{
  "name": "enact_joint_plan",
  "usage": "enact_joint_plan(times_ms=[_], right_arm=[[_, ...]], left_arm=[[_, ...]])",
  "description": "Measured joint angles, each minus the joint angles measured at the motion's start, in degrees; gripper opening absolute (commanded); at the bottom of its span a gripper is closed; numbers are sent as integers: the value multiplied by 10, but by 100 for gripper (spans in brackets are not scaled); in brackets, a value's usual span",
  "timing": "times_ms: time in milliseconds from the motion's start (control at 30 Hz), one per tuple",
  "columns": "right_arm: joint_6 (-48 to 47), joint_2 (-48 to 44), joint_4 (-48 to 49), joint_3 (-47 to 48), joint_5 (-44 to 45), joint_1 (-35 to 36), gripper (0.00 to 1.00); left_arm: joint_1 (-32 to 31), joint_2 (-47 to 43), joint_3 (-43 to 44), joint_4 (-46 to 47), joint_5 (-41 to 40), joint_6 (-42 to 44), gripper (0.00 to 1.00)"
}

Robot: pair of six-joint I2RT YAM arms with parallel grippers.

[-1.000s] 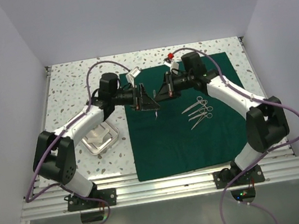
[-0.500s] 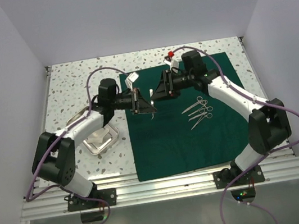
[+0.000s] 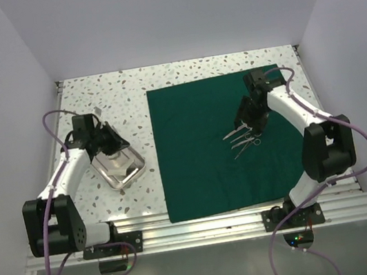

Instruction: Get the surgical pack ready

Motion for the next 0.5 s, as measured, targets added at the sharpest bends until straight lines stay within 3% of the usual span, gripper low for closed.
enact_joint_plan(times_ms=[67, 133, 233, 333, 500], right_arm=[[8, 7, -12, -21, 26, -14, 56], [12, 18, -15, -33, 42, -21, 55], [19, 42, -10, -33, 52, -22, 53], [25, 69, -6, -29, 59, -22, 49], [45, 91, 5, -25, 63, -22, 37]], left_arm=[[18, 14, -8, -12, -16, 5, 2], [28, 40, -14, -21, -24, 14, 23], [31, 68, -27, -31, -30, 24, 45], [31, 67, -28, -39, -30, 32, 54], [30, 67, -8, -43, -31, 49, 56]])
